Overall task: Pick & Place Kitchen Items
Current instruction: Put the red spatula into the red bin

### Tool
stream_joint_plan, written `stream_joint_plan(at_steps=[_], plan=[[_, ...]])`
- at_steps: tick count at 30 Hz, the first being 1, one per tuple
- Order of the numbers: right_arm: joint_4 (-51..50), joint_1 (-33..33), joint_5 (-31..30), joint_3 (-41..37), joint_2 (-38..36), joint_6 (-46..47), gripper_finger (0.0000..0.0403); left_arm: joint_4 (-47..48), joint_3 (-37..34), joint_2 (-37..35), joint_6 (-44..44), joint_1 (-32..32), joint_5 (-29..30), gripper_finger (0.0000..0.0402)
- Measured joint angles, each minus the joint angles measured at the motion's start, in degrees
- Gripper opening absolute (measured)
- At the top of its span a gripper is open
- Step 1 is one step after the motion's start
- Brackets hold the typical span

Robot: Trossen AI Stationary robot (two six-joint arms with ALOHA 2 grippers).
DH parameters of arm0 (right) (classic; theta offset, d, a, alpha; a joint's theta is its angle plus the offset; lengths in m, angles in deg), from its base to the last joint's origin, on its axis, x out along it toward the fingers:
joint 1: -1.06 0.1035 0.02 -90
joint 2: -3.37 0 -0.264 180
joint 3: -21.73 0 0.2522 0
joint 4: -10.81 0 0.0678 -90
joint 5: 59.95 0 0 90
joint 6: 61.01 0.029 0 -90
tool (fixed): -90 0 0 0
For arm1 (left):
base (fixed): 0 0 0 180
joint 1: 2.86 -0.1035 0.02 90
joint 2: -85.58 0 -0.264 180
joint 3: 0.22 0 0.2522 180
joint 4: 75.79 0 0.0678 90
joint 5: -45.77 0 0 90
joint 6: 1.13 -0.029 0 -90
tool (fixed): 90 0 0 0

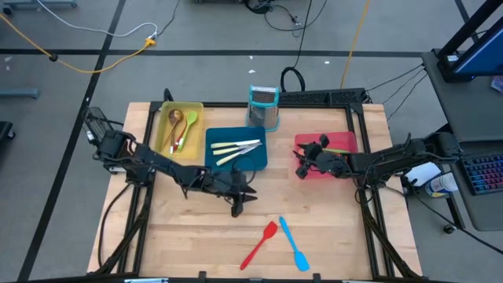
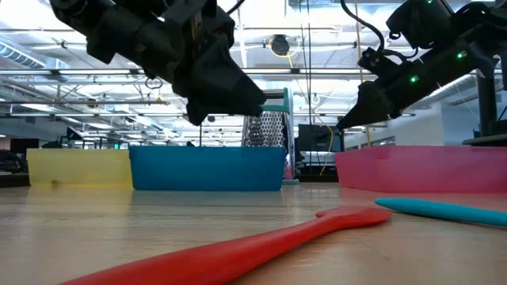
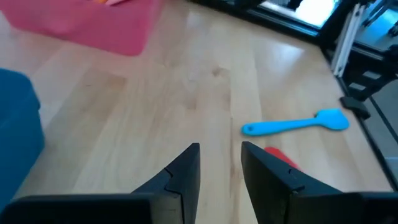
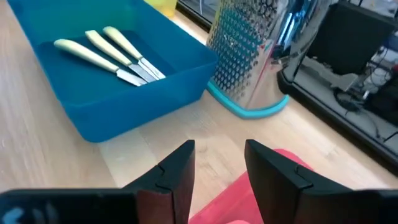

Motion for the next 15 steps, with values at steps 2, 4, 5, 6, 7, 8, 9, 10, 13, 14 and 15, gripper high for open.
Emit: stream_joint_plan(at_steps=[2,4,5,6,7,8,9,10,13,14,15], plan=[[1.28,0.16,-0.07,0.00,0.00,-1.59,0.0131,-0.54,0.00,0.00,0.02,0.59,0.40,0.0120],[3.07,0.17,0.22,0.00,0.00,-3.00,0.0131,-0.47,0.00,0.00,0.42,0.99,0.52,0.0120],[3.69,0.17,0.51,0.00,-0.02,-3.48,0.0131,-0.46,0.00,0.00,0.44,1.15,0.52,0.0120],[4.25,0.17,1.18,0.00,-0.02,-4.11,0.0131,-0.48,-0.01,0.00,0.44,1.27,0.56,0.0120],[4.66,0.17,1.53,0.02,-0.02,-4.75,0.0131,-0.50,-0.02,0.00,0.44,1.41,0.73,0.0120],[5.02,0.21,1.72,0.02,-0.02,-5.36,0.0130,-0.49,0.00,0.00,0.47,1.63,1.02,0.0120],[5.11,0.28,1.84,0.02,-0.01,-5.66,0.0130,-0.48,-0.01,0.00,0.80,1.72,1.04,0.0120],[5.04,0.33,1.88,0.02,0.00,-5.73,0.0130,-0.49,-0.01,0.00,1.40,1.89,1.11,0.0120],[4.73,0.62,1.56,0.02,-0.02,-5.77,0.0130,-0.49,-0.01,0.00,3.33,2.13,1.46,0.0120],[4.66,0.71,1.56,0.02,0.00,-5.77,0.0130,-0.48,0.00,0.00,3.51,2.17,1.46,0.0120],[4.54,0.79,1.53,0.02,0.00,-5.75,0.0130,-0.49,0.00,0.00,3.54,2.17,1.46,0.0120]])
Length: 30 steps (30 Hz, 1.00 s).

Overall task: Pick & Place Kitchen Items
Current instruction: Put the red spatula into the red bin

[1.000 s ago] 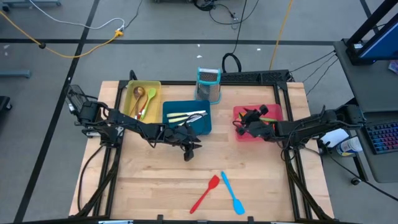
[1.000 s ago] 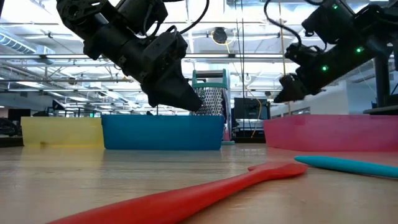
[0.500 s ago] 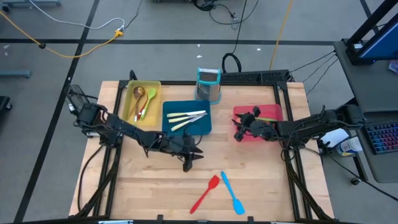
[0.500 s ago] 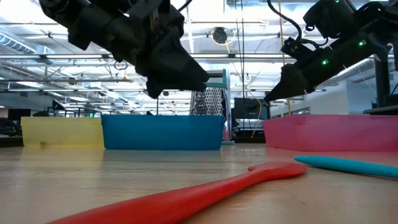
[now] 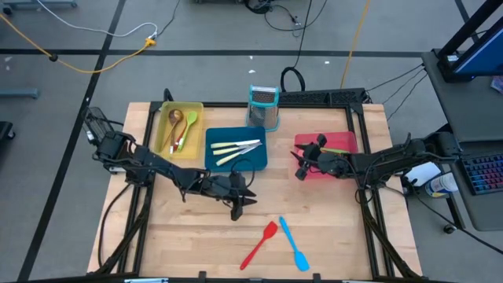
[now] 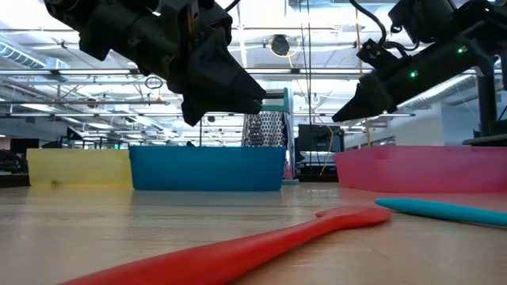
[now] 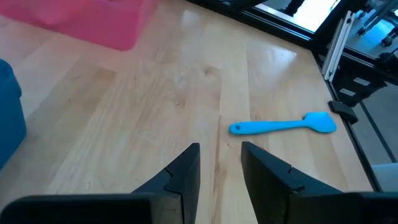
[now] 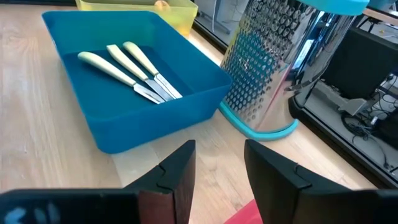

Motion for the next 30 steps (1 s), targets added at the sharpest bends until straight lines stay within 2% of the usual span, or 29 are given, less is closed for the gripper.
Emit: stream_joint_plan(at_steps=[15,22,27,30], plan=[[0.49,0.45,0.00,0.00,-0.02,0.09,0.0130,0.12,-0.01,0.00,-0.38,0.00,0.20,0.0120],[0.54,0.45,-0.01,0.00,0.00,1.21,0.0130,0.20,0.00,0.00,-0.09,-0.60,5.46,0.0120],[0.55,0.46,0.00,0.00,0.00,5.07,0.0130,-0.34,0.00,0.00,-1.80,-0.65,3.37,0.0120],[0.53,1.15,1.42,0.00,-0.01,7.87,0.0130,-2.80,0.05,0.00,-5.91,0.37,0.67,0.0120]])
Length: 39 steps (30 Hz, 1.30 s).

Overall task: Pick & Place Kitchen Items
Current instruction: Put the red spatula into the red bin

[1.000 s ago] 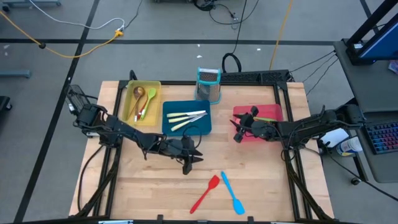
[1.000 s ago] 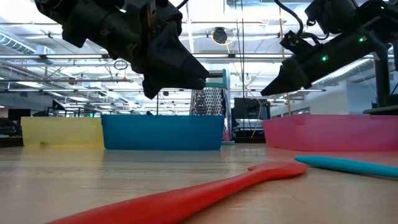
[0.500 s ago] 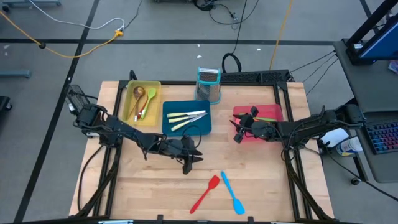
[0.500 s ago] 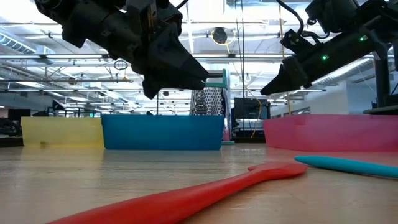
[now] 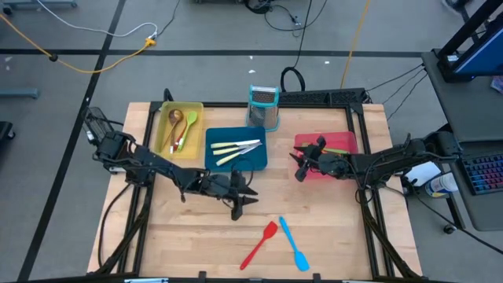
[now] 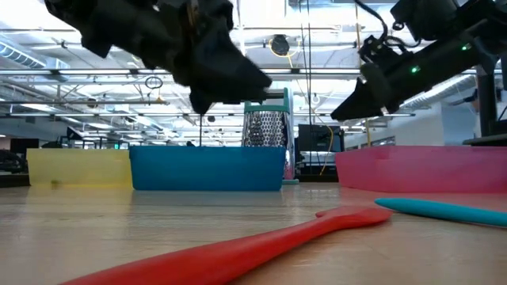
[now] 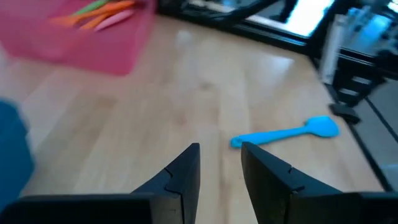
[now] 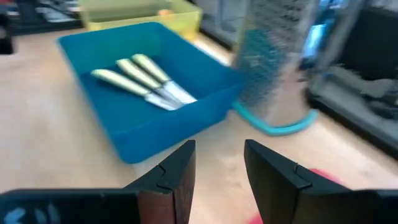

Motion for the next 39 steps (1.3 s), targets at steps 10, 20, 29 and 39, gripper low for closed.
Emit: stream_joint_plan(at_steps=[10,20,29,39], plan=[[4.50,9.72,4.30,0.00,0.00,0.03,0.0126,6.52,7.98,0.02,-3.81,7.33,8.83,0.0120],[7.20,18.26,4.13,0.00,2.76,3.79,0.0125,6.37,9.04,1.18,0.87,11.45,11.55,0.0186],[17.13,25.01,4.30,0.00,10.08,4.75,0.0125,1.68,15.39,13.98,4.35,12.66,11.57,0.0211],[18.42,28.91,4.09,0.02,12.33,6.28,0.0125,34.76,37.52,26.64,13.41,12.38,17.11,0.0212]])
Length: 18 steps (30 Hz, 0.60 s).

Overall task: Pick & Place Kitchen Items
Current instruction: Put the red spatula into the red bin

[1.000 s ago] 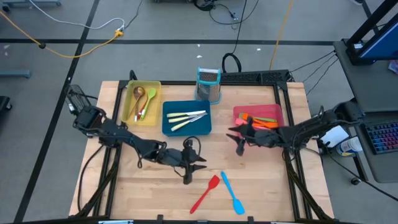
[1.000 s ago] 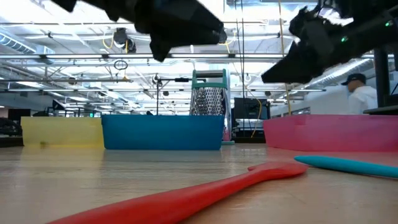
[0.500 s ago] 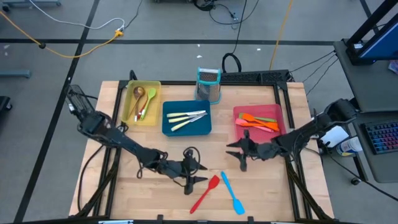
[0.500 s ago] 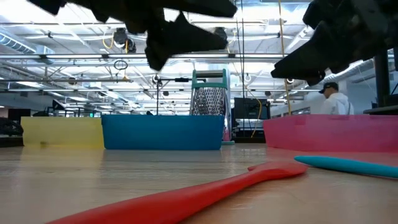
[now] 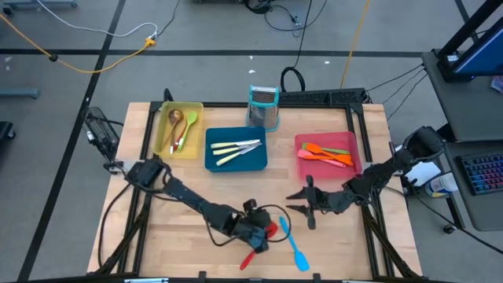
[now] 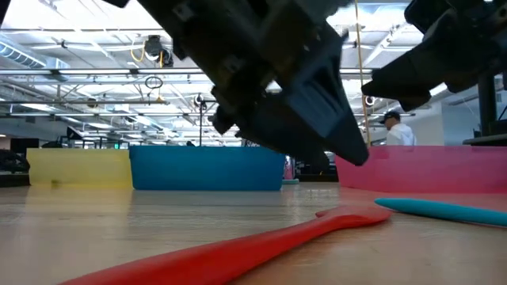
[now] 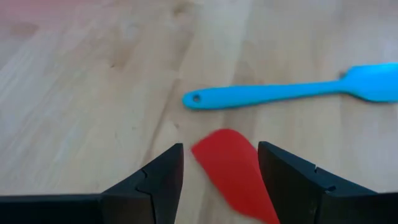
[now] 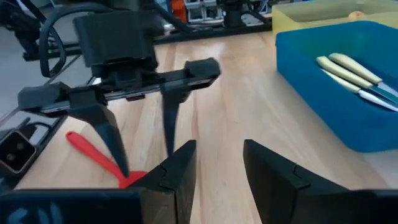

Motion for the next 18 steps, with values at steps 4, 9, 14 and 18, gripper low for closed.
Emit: stream_joint_plan(at_steps=[4,9,14,18], plan=[[0.03,0.80,-0.03,-0.02,-0.01,-0.05,0.0125,-1.45,0.94,2.08,1.29,-0.02,-0.34,0.0212],[-0.06,0.78,-0.05,-0.02,-0.01,-0.47,0.0125,-1.81,0.94,3.51,5.09,0.23,-1.21,0.0212],[-0.10,0.78,-0.05,-0.02,-0.04,-0.49,0.0125,-2.71,0.96,4.76,5.25,0.17,-1.79,0.0211],[-0.10,0.78,-0.05,-0.02,-0.04,-0.49,0.0125,-2.61,1.17,6.08,3.98,0.21,-0.92,0.0211]])
